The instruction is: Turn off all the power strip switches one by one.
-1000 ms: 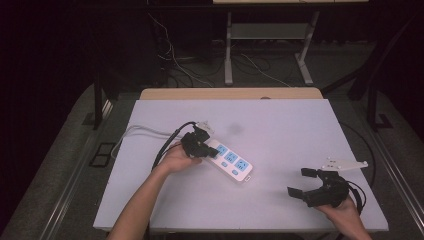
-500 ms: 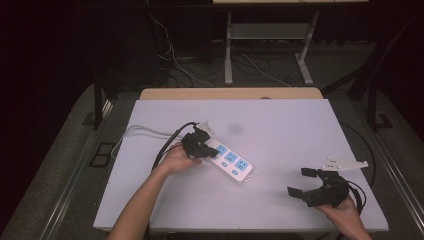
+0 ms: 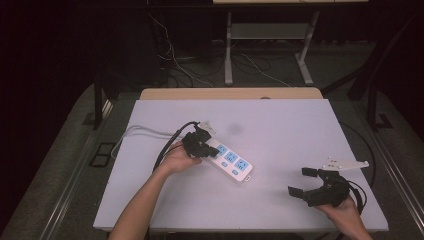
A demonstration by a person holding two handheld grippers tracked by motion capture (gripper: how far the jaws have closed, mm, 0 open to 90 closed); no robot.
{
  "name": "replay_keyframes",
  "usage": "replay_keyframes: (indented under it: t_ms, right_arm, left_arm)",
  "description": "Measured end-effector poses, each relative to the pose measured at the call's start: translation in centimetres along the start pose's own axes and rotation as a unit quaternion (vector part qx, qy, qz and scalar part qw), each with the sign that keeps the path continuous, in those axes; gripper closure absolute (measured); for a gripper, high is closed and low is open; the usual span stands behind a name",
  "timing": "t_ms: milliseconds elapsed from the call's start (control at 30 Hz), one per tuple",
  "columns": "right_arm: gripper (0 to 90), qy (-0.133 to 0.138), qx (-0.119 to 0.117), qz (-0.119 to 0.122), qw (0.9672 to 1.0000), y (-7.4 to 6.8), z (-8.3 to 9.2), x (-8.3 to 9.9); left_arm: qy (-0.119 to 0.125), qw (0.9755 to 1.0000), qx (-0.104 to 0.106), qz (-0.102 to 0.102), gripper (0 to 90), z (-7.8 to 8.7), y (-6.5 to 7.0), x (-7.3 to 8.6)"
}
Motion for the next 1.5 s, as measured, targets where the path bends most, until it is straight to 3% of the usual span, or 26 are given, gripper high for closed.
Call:
replay_keyframes:
  t_ms: [100, 300, 733, 1067, 1200, 1400, 1500]
  right_arm:
    - [1.0, 0.001, 0.0, -0.002, 1.0, 0.1, 0.0, 0.0]
    - [1.0, 0.001, 0.001, -0.001, 1.0, 0.1, 0.0, 0.0]
    - [1.0, 0.0, 0.0, -0.002, 1.0, 0.0, 0.0, 0.0]
    - [1.0, 0.002, -0.003, -0.002, 1.0, -0.2, 0.0, -0.1]
    - [1.1, 0.003, -0.002, -0.004, 1.0, -0.1, 0.1, -0.1]
    - [1.0, 0.004, -0.001, -0.004, 1.0, -0.1, 0.1, 0.0]
    - [1.0, 0.003, -0.001, -0.005, 1.0, -0.2, 0.1, 0.0]
  left_arm:
    - [-0.005, 0.9999, 0.005, -0.009, 89.3, -0.2, 0.3, -0.1]
    - [0.01, 0.9998, 0.005, -0.016, 89.2, 0.1, 0.8, -0.5]
    - [0.06, 0.9979, -0.014, -0.016, 87.5, 3.3, 1.7, 0.0]
    - [0.1, 0.9943, -0.035, -0.001, 58.1, 5.7, 2.6, 0.9]
    - [0.133, 0.99, -0.044, 0.012, 43.1, 7.2, 3.2, 1.9]
    - [0.146, 0.9882, -0.04, 0.018, 13.5, 8.5, 3.8, 3.6]
    - [0.159, 0.9855, -0.045, 0.037, 5.8, 9.1, 4.0, 4.4]
Point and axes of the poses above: each handheld gripper's, and its own axes: z roughly backward along the jaws, x roughly out of its underside, y roughly to its right, the point moved 2 cm from there along -z, roughly forward along the jaws, and after that the axes turned 15 degrees about x, right-handed, at the moved point
